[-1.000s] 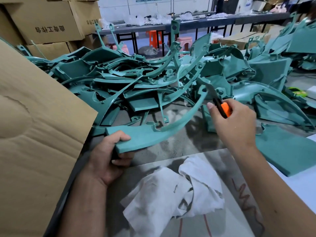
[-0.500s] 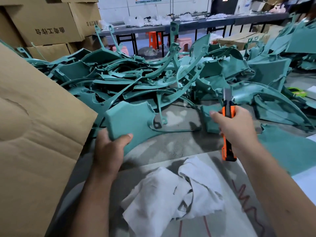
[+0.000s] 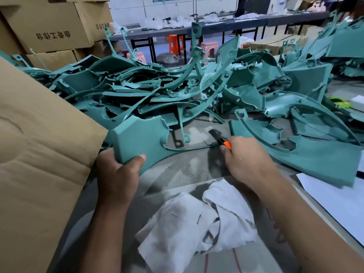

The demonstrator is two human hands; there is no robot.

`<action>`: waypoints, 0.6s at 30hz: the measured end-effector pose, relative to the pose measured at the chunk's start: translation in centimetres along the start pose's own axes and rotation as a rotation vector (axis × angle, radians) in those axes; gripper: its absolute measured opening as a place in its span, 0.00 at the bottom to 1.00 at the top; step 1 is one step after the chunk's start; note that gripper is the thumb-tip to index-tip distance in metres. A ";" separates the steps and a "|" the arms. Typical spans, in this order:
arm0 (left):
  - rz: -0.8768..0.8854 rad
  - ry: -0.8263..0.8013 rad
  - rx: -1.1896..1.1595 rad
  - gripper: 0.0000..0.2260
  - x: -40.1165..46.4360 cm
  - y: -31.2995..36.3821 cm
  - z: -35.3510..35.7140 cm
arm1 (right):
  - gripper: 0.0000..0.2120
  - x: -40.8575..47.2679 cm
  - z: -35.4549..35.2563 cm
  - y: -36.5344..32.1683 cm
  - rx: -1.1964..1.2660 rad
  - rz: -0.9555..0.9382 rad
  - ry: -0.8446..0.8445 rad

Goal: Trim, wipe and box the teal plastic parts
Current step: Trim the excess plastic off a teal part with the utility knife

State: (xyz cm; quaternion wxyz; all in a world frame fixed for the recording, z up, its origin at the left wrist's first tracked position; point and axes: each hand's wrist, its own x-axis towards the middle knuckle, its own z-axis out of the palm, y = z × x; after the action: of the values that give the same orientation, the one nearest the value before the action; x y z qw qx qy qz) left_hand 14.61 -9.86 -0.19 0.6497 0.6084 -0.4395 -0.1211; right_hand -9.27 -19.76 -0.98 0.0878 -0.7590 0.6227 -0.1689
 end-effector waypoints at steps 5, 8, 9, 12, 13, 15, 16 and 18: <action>0.008 0.017 0.004 0.10 0.0 -0.4 0.0 | 0.15 0.0 0.1 -0.4 -0.008 0.015 -0.049; 0.026 0.006 0.023 0.14 -0.1 -0.2 0.0 | 0.14 0.2 0.2 -0.6 -0.026 0.043 -0.064; 0.037 0.001 0.028 0.15 -0.1 -0.2 -0.1 | 0.14 0.4 0.2 -0.6 -0.026 0.069 -0.074; 0.038 0.008 0.031 0.12 -0.1 -0.4 -0.3 | 0.14 0.8 0.1 -0.3 -0.003 0.144 -0.078; 0.028 0.015 0.026 0.09 -0.2 -0.5 -0.3 | 0.13 0.8 0.0 -0.2 -0.001 0.146 -0.072; 0.015 0.028 0.024 0.06 -0.2 -0.6 -0.4 | 0.11 0.7 -0.2 0.0 -0.005 0.116 -0.046; 0.016 0.027 0.026 0.06 -0.2 -0.5 -0.4 | 0.10 0.5 -0.1 0.1 -0.007 0.083 -0.024; 0.034 0.019 0.038 0.10 -0.2 -0.3 -0.3 | 0.08 0.3 0.0 0.0 0.007 0.014 0.020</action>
State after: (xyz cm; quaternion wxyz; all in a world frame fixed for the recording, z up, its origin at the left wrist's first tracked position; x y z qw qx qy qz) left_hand 14.84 -9.62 -0.51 0.6440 0.6143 -0.4457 -0.0961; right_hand -9.27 -20.09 -0.92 0.0854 -0.7525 0.6284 -0.1778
